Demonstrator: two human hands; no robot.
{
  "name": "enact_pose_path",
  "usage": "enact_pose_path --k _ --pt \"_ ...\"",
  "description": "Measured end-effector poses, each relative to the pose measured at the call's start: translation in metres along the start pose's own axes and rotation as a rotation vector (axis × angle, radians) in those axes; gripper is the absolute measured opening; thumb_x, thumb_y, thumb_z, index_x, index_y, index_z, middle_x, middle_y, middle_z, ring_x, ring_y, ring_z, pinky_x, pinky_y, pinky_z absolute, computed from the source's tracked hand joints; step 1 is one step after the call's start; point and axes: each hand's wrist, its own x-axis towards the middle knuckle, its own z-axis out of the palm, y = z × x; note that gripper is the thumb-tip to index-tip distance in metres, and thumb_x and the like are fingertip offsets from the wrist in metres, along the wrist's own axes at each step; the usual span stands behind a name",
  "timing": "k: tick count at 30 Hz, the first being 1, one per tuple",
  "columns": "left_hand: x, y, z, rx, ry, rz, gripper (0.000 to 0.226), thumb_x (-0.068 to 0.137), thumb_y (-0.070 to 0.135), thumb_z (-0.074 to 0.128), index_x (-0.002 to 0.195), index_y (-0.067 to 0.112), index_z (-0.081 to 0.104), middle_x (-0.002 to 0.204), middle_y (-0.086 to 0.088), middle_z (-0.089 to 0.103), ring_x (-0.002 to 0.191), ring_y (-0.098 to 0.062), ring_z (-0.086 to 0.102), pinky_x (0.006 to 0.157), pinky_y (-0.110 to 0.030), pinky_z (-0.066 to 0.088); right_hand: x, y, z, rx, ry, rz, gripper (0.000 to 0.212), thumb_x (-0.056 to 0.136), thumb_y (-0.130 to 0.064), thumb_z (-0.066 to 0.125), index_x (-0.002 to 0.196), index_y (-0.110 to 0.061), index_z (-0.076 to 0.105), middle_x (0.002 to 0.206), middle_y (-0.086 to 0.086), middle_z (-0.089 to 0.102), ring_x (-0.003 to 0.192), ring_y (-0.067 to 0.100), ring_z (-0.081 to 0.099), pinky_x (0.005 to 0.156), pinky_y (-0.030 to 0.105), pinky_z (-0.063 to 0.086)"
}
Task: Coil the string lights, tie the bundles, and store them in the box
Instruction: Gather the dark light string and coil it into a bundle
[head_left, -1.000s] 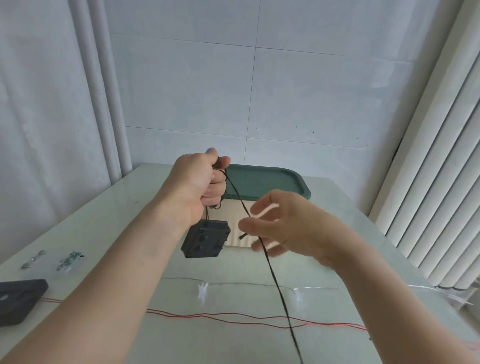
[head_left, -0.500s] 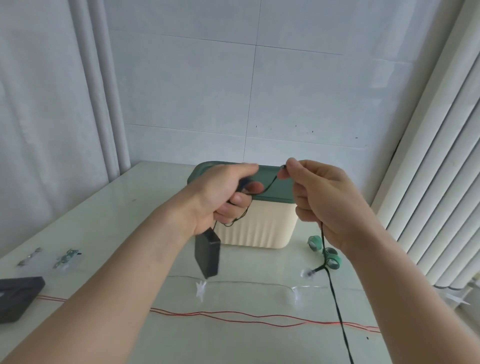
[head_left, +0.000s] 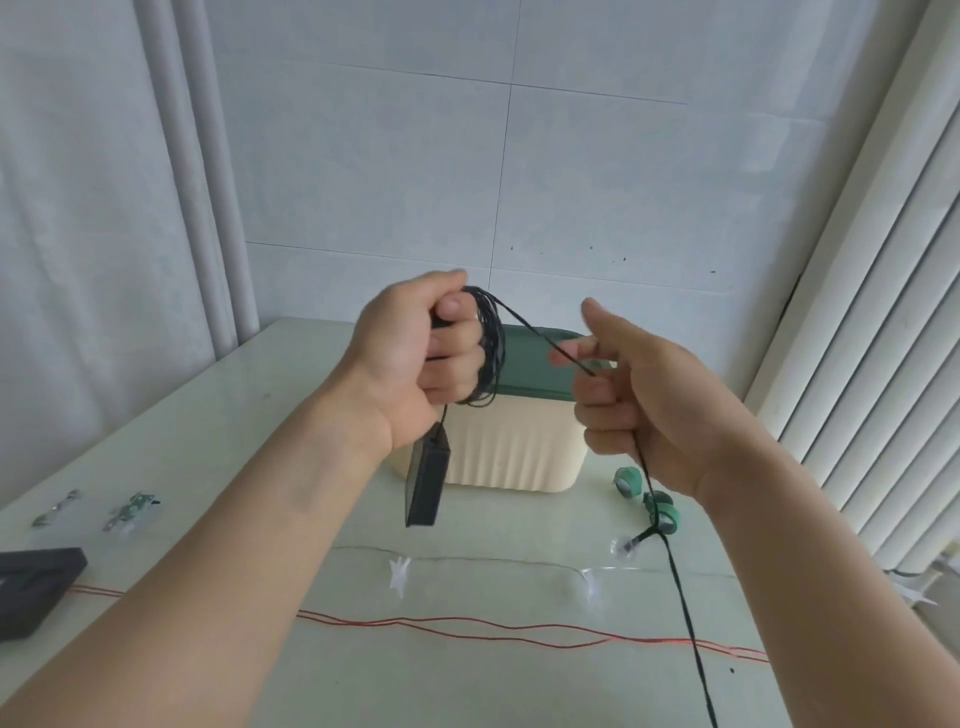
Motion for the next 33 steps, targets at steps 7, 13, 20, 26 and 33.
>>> enact_pose_path --k 7,13,20,26,33 --pt "0.005 -0.001 -0.006 -0.245 0.113 0.083 0.040 0.100 0.025 0.035 0.060 0.023 0.035 0.045 0.008 0.018 0.033 -0.011 0.013 0.036 -0.026 0.009 0.004 0.021 0.013 -0.165 -0.312 0.088 0.032 0.095 -0.037 0.062 0.100 -0.006 0.065 0.062 -0.002 0.043 0.046 0.013 0.035 0.043 0.024 0.038" --pt "0.007 0.001 -0.014 -0.352 0.330 0.128 0.034 0.090 0.007 0.033 0.059 0.021 0.038 0.044 0.007 0.020 0.035 -0.012 0.013 0.034 -0.024 0.010 0.009 0.028 0.006 -0.370 -0.349 0.134 0.021 0.093 -0.028 0.067 0.095 -0.007 0.064 0.067 0.001 0.054 0.051 0.012 0.048 0.057 0.026 0.051" --pt "0.009 0.005 -0.022 -0.288 0.335 0.101 0.034 0.090 0.007 0.031 0.061 0.021 0.038 0.045 0.008 0.020 0.034 -0.011 0.014 0.034 -0.024 0.011 0.012 0.029 0.007 -0.166 -0.159 0.112 0.015 0.101 -0.018 0.058 0.090 -0.008 0.059 0.060 0.003 0.053 0.053 0.020 0.058 0.056 0.034 0.057" --pt "0.006 0.005 -0.015 -0.225 0.093 0.056 0.036 0.097 0.018 0.032 0.062 0.022 0.038 0.046 0.008 0.021 0.034 -0.010 0.016 0.037 -0.025 0.011 0.011 0.029 0.010 -0.439 0.041 0.001 0.020 0.095 -0.026 0.065 0.085 -0.009 0.069 0.056 -0.002 0.036 0.041 0.012 0.025 0.037 0.019 0.025" --pt "-0.006 -0.005 0.015 0.095 -0.034 0.067 0.039 0.105 0.029 0.035 0.068 0.017 0.041 0.051 0.001 0.034 0.041 -0.018 0.042 0.043 -0.023 0.031 -0.011 0.012 0.025 -0.752 -0.039 -0.132 0.020 0.091 -0.036 0.067 0.082 -0.022 0.079 0.058 0.000 0.042 0.039 0.013 0.027 0.040 0.019 0.026"
